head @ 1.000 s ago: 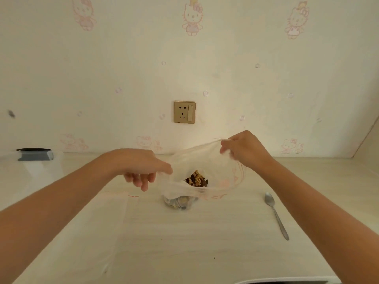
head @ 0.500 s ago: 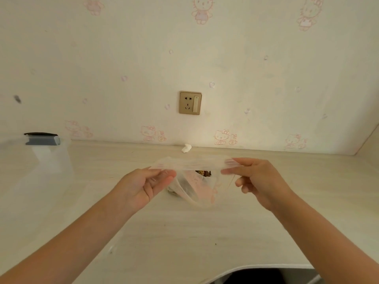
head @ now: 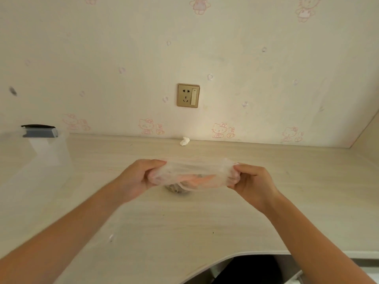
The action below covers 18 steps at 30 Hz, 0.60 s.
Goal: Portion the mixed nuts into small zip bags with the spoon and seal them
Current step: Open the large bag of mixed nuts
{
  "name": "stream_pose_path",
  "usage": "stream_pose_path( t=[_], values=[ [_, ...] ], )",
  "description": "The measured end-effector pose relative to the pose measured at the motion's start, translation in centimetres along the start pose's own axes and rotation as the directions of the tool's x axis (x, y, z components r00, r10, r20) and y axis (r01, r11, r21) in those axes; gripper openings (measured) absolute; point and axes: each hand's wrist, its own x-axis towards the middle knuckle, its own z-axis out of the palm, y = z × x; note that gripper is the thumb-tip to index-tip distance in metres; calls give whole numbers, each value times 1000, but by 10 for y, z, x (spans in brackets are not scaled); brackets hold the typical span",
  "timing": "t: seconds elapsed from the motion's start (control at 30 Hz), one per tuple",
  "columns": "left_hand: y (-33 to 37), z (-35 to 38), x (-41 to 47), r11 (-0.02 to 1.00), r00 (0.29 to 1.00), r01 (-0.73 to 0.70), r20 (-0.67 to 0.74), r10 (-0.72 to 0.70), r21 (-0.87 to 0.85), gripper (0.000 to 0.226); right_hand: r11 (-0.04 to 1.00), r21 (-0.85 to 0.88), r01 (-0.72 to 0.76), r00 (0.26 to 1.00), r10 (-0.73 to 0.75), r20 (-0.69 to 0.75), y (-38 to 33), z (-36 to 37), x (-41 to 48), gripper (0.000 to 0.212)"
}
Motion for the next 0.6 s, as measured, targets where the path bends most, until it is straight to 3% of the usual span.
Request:
stream_pose_path(
  t=[0.1, 0.23, 0.3, 0.47, 0.6],
  values=[
    [37, -15, 15, 982, 994, 58, 85, -74, 178, 29, 994, 31, -108, 994, 108, -4, -15, -8, 11, 9],
    [64, -18, 33, 952, 985, 83, 120, -124, 295, 37, 993, 64, -103, 992, 98, 78, -35, -12, 25, 25],
    [62, -22, 34, 936, 972, 127, 149, -184, 327, 45, 989, 121, -87, 996, 82, 47, -38, -16, 29, 29],
    [51, -33, 33, 978, 976, 193, 81, -200, 83, 39, 984, 157, -86, 996, 89, -12, -29, -18, 31, 36],
    [62, -20, 36, 990, 993, 115, 13, -114, -87, 28, 984, 173, -40, 997, 50, -54, -41, -4, 37, 32]
  ],
)
